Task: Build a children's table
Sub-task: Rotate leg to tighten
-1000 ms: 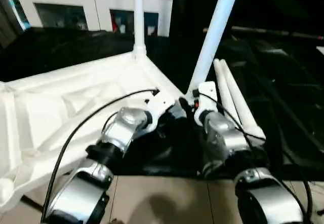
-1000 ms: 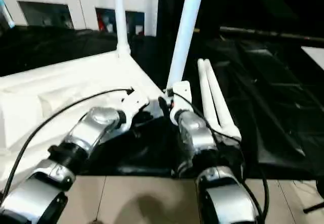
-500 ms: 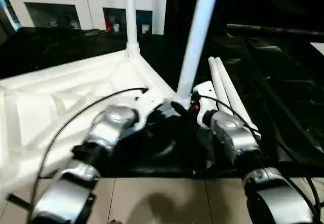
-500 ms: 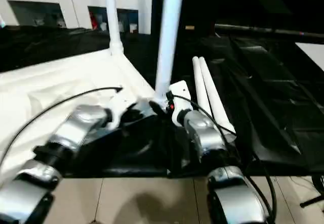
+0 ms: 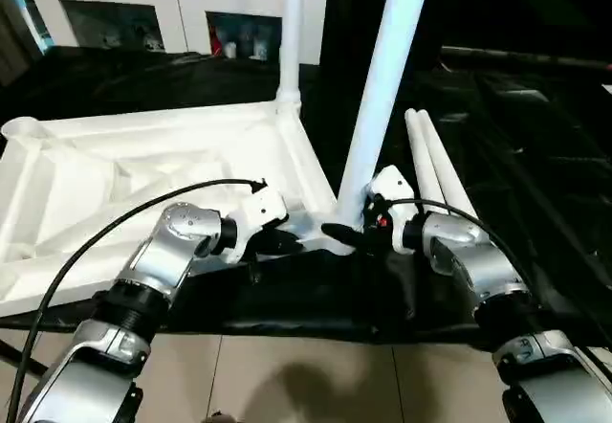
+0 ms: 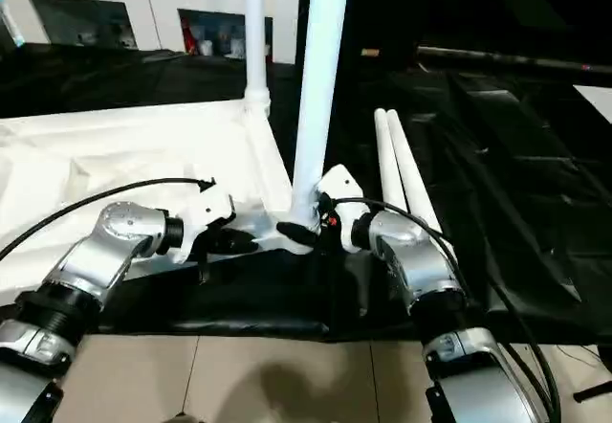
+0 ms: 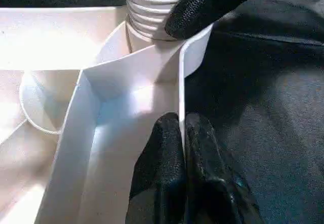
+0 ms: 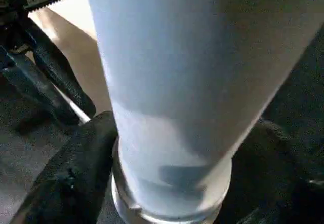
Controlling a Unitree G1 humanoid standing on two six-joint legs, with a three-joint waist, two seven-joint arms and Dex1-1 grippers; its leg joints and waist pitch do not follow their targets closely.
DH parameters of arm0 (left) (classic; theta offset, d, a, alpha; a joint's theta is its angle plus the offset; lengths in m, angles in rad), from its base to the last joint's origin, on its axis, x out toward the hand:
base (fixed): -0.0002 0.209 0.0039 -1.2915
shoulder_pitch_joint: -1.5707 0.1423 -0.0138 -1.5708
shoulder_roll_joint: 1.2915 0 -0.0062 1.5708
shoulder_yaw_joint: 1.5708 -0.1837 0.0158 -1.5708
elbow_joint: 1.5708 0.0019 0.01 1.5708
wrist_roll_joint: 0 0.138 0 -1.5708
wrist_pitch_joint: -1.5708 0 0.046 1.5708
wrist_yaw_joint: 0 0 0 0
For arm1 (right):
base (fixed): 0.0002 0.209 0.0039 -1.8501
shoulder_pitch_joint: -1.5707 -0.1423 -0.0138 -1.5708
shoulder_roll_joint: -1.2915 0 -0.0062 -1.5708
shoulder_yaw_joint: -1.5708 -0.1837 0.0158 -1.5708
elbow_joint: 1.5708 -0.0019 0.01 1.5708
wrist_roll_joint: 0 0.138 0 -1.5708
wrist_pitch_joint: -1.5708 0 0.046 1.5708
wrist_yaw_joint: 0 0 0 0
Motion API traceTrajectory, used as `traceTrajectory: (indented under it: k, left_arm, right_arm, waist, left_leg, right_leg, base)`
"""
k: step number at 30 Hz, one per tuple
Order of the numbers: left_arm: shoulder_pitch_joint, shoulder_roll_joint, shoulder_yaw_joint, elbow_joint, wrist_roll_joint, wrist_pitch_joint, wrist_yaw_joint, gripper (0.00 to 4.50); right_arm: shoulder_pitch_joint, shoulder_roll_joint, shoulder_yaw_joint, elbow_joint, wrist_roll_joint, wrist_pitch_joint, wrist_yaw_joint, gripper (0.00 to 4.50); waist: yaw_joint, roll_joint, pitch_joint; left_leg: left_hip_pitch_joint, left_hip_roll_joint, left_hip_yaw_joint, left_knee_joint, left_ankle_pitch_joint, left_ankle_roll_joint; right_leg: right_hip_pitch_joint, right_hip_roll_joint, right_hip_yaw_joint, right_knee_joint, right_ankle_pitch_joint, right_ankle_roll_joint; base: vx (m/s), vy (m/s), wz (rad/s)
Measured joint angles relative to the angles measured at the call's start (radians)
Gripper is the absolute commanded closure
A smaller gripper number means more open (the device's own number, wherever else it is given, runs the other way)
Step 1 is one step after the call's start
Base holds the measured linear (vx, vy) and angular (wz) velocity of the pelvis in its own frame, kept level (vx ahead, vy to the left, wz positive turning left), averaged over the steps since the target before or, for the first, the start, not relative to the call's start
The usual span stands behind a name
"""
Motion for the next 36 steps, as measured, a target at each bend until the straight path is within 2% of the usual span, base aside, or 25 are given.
traceTrajectory:
  k: [4,10,13,17,20,23,27,28,29,32,36]
  left_arm:
    - [0.005,0.002,0.001,-0.009,-0.001,0.002,-0.003,4.50]
    - [0.010,0.005,0.004,-0.016,-0.001,0.006,-0.007,4.50]
    - [0.004,-0.005,0.007,-0.004,0.003,0.015,0.030,4.50]
    - [-0.048,-0.082,0.012,0.073,0.041,0.041,0.176,4.50]
    - [-0.109,-0.177,0.024,0.157,0.060,0.097,0.324,4.50]
    - [-0.138,-0.223,0.027,0.197,0.060,0.123,0.401,4.50]
    - [-0.156,-0.250,0.028,0.225,0.062,0.124,0.437,4.50]
    - [-0.159,-0.253,0.029,0.230,0.064,0.123,0.442,4.50]
    - [-0.160,-0.255,0.030,0.231,0.066,0.123,0.444,4.50]
    - [-0.159,-0.248,0.034,0.231,0.069,0.120,0.444,4.50]
    - [-0.156,-0.219,0.037,0.229,0.069,0.105,0.444,4.50]
  right_arm:
    - [0.009,-0.003,0.005,-0.015,0.000,0.006,0.014,1.20]
    - [0.012,-0.001,0.006,-0.016,0.002,0.016,0.018,1.72]
    - [0.011,0.031,-0.016,0.001,0.003,0.020,-0.049,1.77]
    - [-0.022,0.121,-0.091,0.101,0.003,0.002,-0.293,1.78]
    - [-0.092,0.190,-0.163,0.214,0.009,-0.002,-0.535,1.79]
    - [-0.130,0.221,-0.192,0.274,0.013,-0.018,-0.655,1.79]
    - [-0.163,0.254,-0.202,0.336,0.011,-0.055,-0.726,1.79]
    - [-0.173,0.258,-0.205,0.355,0.009,-0.066,-0.735,1.45]
    - [-0.176,0.260,-0.208,0.367,0.005,-0.077,-0.737,1.45]
    - [-0.195,0.266,-0.212,0.400,-0.003,-0.106,-0.726,1.07]
    - [-0.197,0.268,-0.200,0.410,-0.010,-0.126,-0.666,0.74]
  waist:
    - [0.000,0.000,0.000]
    - [-0.001,0.000,0.000]
    - [-0.004,0.000,0.000]
    - [-0.007,0.000,0.000]
    - [-0.007,0.000,0.000]
    - [-0.005,0.000,-0.001]
    - [-0.004,0.000,-0.001]
    - [-0.004,0.000,-0.001]
    - [-0.004,-0.001,-0.001]
    - [-0.005,-0.001,0.000]
    - [-0.016,-0.003,0.001]
  left_leg:
    - [0.000,0.000,0.000,0.000,0.001,0.002]
    - [0.000,0.000,0.000,0.000,0.001,0.002]
    - [0.001,0.000,0.000,0.000,0.001,0.001]
    - [0.005,0.000,0.001,0.002,-0.001,-0.003]
    - [0.006,-0.001,0.002,0.002,-0.001,-0.004]
    - [0.006,-0.001,0.002,0.001,-0.001,-0.004]
    - [0.005,-0.001,0.003,0.001,-0.001,-0.004]
    - [0.005,-0.001,0.003,0.001,-0.001,-0.004]
    - [0.005,-0.001,0.003,0.001,-0.001,-0.004]
    - [0.005,-0.001,0.003,0.001,-0.001,-0.004]
    - [0.004,0.000,0.003,0.000,-0.001,-0.004]
  right_leg:
    - [0.000,0.000,0.000,0.000,0.000,0.000]
    - [0.000,0.000,0.000,0.000,0.000,0.000]
    - [0.001,0.000,0.000,0.001,0.000,0.000]
    - [0.004,0.000,0.002,0.001,0.001,0.000]
    - [0.004,-0.001,0.004,0.000,0.003,0.000]
    - [0.004,-0.001,0.004,0.000,0.003,0.001]
    - [0.004,-0.001,0.004,0.000,0.003,0.001]
    - [0.004,-0.001,0.004,0.000,0.003,0.001]
    - [0.004,-0.001,0.004,-0.001,0.003,0.001]
    - [0.004,-0.001,0.004,-0.001,0.004,0.001]
    - [0.002,0.000,0.004,0.000,0.005,0.002]
  base:
    - [0.000,0.000,0.00]
    - [0.000,0.000,0.00]
    - [0.000,0.000,0.00]
    - [0.000,0.000,0.00]
    - [0.000,0.000,0.00]
    - [0.000,0.000,0.00]
    - [0.000,0.000,0.00]
    - [0.000,0.000,0.00]
    - [0.000,0.000,0.00]
    - [0.000,0.000,0.00]
    - [0.000,0.000,0.00]
